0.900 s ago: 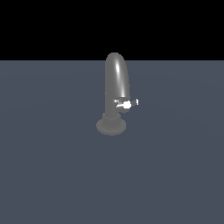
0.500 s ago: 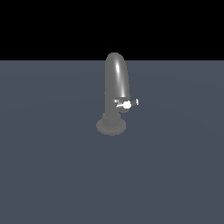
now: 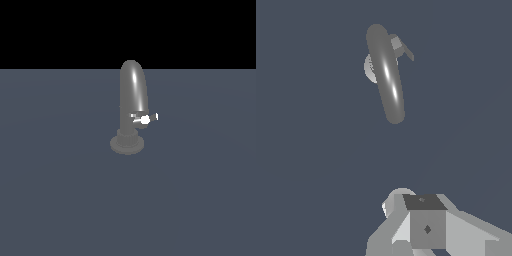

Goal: Turn on the faucet by rotating a designated handle.

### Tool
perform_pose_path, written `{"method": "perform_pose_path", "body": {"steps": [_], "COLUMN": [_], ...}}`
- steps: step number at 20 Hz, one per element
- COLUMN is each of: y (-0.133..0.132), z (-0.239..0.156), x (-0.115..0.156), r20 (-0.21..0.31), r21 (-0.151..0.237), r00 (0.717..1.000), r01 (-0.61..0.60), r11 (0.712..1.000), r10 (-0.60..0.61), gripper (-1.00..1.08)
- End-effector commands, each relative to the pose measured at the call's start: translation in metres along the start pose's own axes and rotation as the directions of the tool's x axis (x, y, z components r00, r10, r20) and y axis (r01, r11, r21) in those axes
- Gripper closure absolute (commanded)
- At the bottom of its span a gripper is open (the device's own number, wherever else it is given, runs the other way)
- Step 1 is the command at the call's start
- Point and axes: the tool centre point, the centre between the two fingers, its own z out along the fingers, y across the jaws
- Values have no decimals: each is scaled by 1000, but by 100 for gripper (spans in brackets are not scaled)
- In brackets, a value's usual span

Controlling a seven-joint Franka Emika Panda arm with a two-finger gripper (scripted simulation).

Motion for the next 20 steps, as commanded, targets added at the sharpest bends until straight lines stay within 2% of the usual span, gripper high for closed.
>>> {"method": "perform_pose_path", "body": {"steps": [1,6,11,20], "y": [-3,-10,-15,-20], "z": [0,1,4,15], "x": [10,33,58,103], "r20": [33,114,198,353], "r21": [9,28,42,51], "r00": [999,990,969,901], "r01": [-26,-92,-161,-290], "r11": [1000,995,986,956], "r10": [26,88,150,254], "gripper": [108,108,108,108]}}
